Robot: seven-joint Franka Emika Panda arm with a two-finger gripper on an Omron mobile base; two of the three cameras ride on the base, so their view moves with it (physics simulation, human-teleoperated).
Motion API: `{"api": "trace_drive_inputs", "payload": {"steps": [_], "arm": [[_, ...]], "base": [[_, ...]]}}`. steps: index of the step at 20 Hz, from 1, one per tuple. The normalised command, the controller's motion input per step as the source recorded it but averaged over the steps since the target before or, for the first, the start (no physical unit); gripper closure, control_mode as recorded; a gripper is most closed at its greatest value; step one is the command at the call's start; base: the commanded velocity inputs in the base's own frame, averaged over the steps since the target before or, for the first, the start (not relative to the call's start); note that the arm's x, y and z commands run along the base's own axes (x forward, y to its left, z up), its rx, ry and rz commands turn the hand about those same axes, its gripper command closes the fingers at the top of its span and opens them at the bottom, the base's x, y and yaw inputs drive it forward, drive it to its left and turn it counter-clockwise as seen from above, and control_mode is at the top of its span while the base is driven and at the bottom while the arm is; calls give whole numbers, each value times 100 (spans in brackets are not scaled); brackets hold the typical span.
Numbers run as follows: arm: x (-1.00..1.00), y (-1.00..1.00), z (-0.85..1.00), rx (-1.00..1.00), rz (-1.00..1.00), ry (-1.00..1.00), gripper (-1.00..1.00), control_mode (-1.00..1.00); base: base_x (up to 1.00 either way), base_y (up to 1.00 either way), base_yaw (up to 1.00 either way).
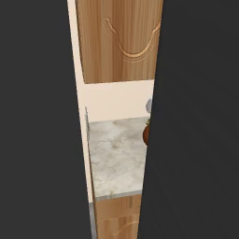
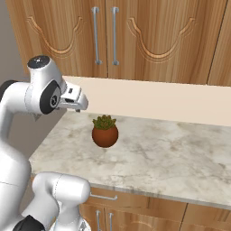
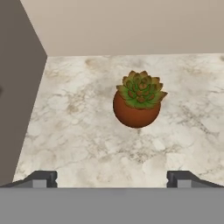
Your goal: Move the bowls from the cabinet to the plates on the dining table.
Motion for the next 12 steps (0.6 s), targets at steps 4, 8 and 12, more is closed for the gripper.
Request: {"api": "trace_drive_inputs", "payload": {"steps": [4, 8, 12], "arm": [[-21, 0, 26, 0, 1, -9, -100, -100], [-17, 0, 27, 0, 8, -1, -100, -100], [-24, 0, 23, 0, 5, 0, -100, -100]], "base": [[0, 0, 0], [0, 0, 0], [0, 0, 0]]}}
